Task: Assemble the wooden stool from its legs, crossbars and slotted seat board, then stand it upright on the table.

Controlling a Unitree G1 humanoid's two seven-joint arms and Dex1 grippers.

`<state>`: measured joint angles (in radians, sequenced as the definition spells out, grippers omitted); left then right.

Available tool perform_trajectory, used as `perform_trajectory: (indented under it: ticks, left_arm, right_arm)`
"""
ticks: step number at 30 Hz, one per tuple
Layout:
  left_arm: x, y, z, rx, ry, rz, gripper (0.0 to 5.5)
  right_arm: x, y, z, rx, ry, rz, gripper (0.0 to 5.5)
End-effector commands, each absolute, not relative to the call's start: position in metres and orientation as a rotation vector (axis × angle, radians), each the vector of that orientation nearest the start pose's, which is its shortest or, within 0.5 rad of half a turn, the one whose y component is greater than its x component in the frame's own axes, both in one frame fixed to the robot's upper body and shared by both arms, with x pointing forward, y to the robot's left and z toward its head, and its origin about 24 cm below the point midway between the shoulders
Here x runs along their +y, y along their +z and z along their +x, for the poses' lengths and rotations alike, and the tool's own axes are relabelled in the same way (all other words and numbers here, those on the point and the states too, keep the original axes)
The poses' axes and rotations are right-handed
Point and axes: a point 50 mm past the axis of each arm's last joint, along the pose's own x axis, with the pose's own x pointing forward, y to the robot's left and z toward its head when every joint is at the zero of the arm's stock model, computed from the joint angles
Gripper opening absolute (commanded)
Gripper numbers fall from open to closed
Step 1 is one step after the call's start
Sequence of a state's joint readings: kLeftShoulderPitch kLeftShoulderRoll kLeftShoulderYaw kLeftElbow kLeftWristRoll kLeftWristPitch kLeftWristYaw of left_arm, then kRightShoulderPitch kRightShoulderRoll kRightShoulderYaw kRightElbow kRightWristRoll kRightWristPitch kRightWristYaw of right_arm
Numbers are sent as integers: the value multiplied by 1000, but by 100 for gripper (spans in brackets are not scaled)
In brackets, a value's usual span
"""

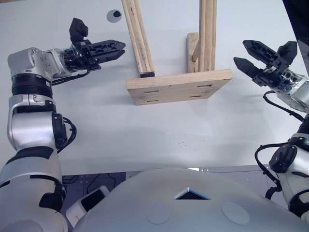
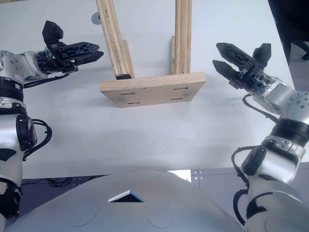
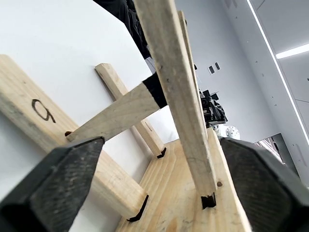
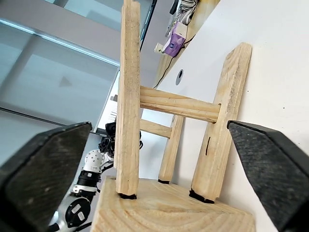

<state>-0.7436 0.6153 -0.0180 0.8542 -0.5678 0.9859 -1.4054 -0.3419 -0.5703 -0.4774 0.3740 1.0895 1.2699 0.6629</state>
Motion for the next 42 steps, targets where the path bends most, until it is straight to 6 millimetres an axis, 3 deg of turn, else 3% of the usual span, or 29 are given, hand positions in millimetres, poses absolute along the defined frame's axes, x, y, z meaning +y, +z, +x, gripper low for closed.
perform_trajectory:
  ticks: [1,15,42]
  left_arm:
    - [230,95,317,702,-1068,-783,509]
    - [207,95,318,773,-1134,-789,524]
    - [181,102,321,788,-1200,-842,524]
  right_arm:
    - [-261,95,265,529,703,960,540]
    - [-235,107,287,593,857,816,540]
    - [-199,104,298,683,961,852,540]
